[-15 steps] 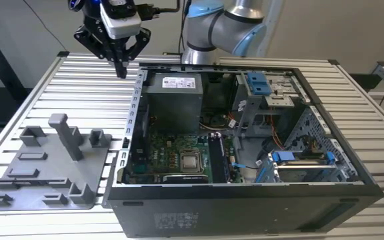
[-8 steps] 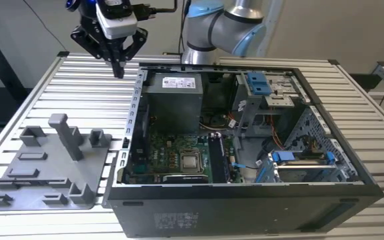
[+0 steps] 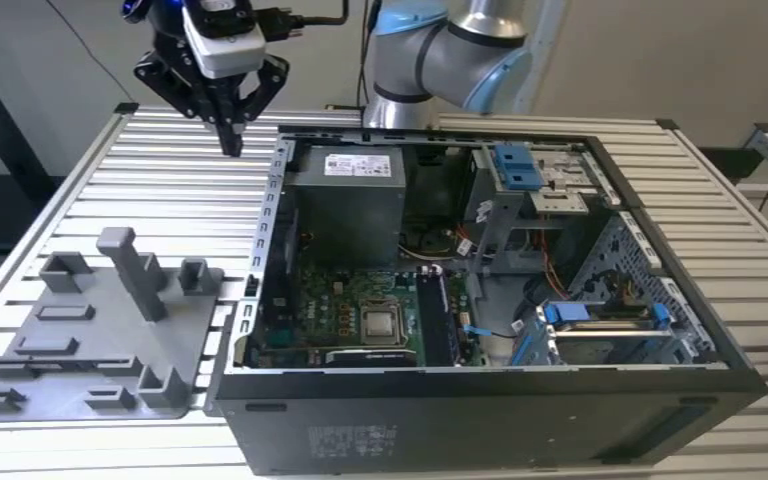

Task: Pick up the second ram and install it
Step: 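Reach for the second ram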

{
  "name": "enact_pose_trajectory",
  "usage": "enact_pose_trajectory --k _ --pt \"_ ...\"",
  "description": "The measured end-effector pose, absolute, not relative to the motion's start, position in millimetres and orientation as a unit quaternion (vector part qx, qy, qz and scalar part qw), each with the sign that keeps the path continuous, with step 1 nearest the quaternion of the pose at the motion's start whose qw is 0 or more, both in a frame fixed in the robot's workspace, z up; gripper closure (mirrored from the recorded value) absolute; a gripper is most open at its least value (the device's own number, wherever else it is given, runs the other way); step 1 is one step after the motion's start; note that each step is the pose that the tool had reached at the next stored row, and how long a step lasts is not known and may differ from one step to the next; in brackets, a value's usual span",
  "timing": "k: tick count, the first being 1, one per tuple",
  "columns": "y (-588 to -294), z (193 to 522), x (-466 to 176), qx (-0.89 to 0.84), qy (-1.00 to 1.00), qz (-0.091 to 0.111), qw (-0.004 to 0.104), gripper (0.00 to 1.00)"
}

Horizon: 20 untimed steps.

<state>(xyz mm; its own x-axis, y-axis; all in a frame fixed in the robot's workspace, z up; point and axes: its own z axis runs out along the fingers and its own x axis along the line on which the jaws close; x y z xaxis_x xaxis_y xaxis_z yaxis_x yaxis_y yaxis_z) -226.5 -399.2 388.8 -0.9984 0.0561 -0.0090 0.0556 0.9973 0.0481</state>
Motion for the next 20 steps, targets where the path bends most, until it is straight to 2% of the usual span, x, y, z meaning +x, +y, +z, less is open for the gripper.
enact_pose_trajectory --k 20 --pt "-399 389 -239 0.027 0.999 0.024 0.004 0.89"
